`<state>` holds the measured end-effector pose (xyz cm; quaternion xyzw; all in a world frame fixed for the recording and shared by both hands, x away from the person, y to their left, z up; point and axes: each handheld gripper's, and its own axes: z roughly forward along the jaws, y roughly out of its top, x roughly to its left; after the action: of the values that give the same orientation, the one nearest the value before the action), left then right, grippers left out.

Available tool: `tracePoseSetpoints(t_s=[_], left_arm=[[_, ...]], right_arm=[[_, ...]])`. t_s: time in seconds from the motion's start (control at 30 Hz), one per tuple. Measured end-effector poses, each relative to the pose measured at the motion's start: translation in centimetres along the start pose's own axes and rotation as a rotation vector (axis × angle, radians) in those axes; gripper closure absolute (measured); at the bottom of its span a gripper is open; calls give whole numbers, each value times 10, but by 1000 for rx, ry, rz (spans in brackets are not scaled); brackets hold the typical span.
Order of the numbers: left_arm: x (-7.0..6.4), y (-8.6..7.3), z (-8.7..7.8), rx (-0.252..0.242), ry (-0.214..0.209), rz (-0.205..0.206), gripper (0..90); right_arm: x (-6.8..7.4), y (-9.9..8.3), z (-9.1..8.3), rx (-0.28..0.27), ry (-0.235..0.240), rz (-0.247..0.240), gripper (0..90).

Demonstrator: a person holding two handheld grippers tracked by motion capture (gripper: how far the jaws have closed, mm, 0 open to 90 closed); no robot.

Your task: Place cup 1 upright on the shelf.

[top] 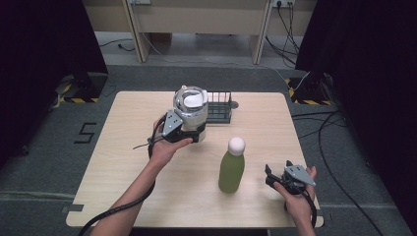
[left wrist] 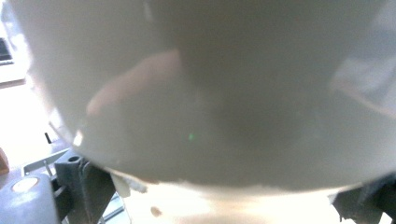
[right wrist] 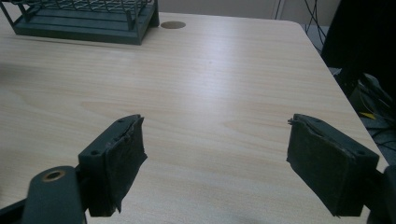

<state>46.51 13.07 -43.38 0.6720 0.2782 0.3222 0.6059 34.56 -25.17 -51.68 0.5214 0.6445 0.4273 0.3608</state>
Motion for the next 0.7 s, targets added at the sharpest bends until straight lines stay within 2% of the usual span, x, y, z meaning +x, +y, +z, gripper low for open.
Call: tracePoseSetpoints(t_s=[0.17, 0.4, 0.6, 0.7], left_arm=[[1, 2, 4, -7, 8, -13, 97], [6, 7, 7, -10, 17, -4, 97], [10, 12, 8, -23, 28, -17, 97], [12, 14, 10, -21, 31, -6, 97]], right_arm=[[-1, 0, 0, 1, -2, 3, 189], [-1, 0, 0, 0, -4, 2, 189], [0, 0, 0, 0, -3, 6, 188], [0, 0, 0, -1, -6, 4, 188]])
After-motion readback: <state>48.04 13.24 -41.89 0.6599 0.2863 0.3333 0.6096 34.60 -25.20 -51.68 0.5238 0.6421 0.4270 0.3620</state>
